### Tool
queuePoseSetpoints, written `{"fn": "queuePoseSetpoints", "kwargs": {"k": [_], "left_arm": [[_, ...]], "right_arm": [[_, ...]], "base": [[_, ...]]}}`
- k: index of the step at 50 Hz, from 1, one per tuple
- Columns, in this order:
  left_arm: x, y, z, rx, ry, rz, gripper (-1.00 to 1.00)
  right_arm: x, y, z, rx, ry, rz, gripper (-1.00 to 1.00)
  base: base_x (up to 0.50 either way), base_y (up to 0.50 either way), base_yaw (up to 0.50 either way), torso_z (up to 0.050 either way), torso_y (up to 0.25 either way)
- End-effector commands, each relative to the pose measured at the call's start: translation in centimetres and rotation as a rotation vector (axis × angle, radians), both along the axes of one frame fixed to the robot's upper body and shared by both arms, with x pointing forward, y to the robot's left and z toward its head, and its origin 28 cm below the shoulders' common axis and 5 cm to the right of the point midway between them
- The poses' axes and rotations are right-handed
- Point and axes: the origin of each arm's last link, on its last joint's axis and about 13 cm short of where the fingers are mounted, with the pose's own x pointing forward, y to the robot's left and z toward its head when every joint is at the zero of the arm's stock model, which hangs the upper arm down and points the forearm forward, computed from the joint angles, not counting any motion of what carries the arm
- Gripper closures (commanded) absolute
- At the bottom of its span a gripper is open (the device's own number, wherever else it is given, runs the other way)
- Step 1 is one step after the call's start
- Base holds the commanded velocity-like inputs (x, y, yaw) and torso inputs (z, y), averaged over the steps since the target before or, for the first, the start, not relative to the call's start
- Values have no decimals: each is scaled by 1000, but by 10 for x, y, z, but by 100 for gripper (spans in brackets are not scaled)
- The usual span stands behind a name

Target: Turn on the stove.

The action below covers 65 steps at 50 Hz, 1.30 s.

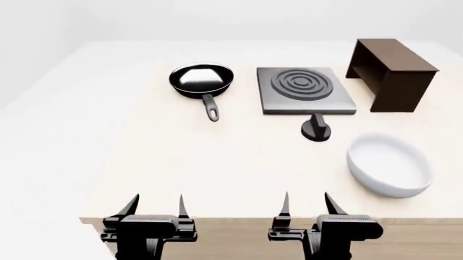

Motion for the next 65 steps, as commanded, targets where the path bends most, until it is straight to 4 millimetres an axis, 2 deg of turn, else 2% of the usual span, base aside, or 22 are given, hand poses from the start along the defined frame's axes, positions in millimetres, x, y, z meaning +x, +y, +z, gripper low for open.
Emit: {"fn": "queuePoseSetpoints", "kwargs": {"k": [1, 41, 65], "left_arm": [[0, 0, 0, 1, -1, -1, -100], [-1, -1, 1, 2, -2, -6, -100], [-1, -1, 0, 4, -3, -7, -100]], "right_arm": [[0, 0, 1, -1, -1, -2, -100], [0, -1, 1, 5, -3, -14, -100], [2, -1, 0, -4, -2, -21, -100]], "base": [[266, 0, 0, 0, 0], [267, 78, 0, 0, 0], [60, 4, 0, 0, 0]]}}
